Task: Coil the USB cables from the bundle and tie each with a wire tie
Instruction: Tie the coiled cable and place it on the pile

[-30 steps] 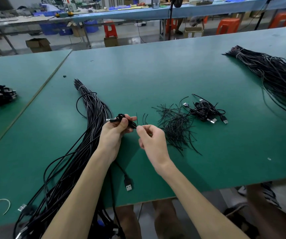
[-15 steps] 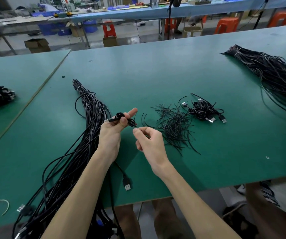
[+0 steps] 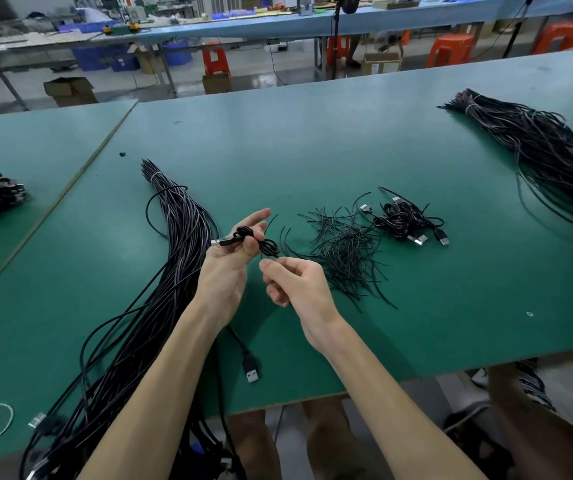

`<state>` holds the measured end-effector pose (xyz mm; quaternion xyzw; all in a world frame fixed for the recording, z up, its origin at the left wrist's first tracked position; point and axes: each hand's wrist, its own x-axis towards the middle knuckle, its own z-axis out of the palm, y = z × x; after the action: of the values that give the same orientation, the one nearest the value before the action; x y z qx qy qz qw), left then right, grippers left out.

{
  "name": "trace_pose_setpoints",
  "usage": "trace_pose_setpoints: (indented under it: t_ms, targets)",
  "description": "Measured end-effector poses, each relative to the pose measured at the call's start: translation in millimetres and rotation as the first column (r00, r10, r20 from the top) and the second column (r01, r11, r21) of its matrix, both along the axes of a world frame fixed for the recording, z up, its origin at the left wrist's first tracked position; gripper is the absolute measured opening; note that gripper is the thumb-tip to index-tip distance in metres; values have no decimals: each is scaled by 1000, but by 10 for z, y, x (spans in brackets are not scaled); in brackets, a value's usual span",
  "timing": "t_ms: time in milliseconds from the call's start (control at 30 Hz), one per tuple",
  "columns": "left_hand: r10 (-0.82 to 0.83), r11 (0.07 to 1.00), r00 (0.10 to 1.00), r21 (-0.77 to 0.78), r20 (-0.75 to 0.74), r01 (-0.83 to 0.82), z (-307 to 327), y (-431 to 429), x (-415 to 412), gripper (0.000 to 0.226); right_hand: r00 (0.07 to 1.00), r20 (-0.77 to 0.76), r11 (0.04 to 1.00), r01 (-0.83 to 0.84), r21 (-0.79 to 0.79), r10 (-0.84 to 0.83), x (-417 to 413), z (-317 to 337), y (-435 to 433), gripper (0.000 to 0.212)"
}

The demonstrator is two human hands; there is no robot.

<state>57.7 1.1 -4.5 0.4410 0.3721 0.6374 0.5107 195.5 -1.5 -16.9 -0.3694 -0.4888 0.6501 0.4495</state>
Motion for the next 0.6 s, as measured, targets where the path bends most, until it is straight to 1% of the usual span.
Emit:
trace_pose_setpoints:
  t_ms: [67,200,300,367,433,467,600]
  targets:
    - [-16,1000,1000,15,-2,16,11,-11,1,22,1000,-9,1000,-11,-12,11,13,5,8,23]
    - [-27,999,999,37,-26,27,4,-12,10,12,999,-36,999,-35,-22,34,36,15,2,23]
    - [-15,999,1000,34,-27,16,19,-9,15,16,994,-80,997,-73,-38,70,84,39,20,23]
    - [-8,999,1000,32,-10,9,15,-4,2,17,967,-202,980,-173,-94,152,86,37,17,22]
    - [-20,999,1000,31,4,19,-4,-2,-10,18,906,-333,940,-317,-125,262,37,37,-14,20]
    - [-33,999,999,27,7,32,-9,-4,-13,18,882,-370,923,-361,-131,293,9,36,-24,20]
    - [-60,998,998,-25,-2,60,-26,-9,-25,22,800,-522,881,-439,-174,296,-5,64,11,18]
